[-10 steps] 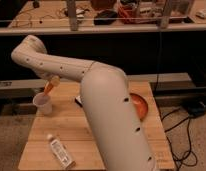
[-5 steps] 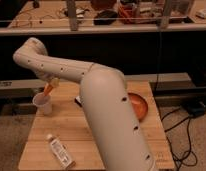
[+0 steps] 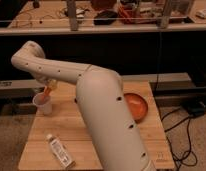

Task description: Place the pepper in the ceramic cup

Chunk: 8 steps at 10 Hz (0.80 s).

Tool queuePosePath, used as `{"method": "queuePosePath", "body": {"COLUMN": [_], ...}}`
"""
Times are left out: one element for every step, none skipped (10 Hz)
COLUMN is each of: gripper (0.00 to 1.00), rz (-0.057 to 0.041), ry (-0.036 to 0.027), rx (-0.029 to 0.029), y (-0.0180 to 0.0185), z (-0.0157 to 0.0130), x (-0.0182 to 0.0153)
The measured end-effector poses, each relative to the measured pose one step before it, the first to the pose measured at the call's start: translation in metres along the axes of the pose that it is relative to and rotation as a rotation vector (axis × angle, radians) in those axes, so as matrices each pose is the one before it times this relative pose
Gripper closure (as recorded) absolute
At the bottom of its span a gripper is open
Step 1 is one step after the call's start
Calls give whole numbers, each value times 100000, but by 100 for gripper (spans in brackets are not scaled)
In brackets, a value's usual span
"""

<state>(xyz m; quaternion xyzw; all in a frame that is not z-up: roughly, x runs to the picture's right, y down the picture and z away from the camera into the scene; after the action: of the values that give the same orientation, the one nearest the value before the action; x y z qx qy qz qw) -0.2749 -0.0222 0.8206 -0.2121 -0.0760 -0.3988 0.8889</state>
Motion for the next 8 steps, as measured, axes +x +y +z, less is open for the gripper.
{"method": "queuePosePath", "body": {"gripper": [100,100,100,100,100,100,100,100], "rz": [-741,-499,-731,-596,-534,-815,-613,-1092], "ry": [-113,39,244,153,221,154,24,13], "rx": [-215,-236,-493,-299,-302,-146,-58,3], "y": [-193,-110,-145,-144,-109,-174,-66,-87], "z": [160,83,133,105,87,70,42,32], "x": [-281,-208,-264,-197,-144,-204,-113,-180]}}
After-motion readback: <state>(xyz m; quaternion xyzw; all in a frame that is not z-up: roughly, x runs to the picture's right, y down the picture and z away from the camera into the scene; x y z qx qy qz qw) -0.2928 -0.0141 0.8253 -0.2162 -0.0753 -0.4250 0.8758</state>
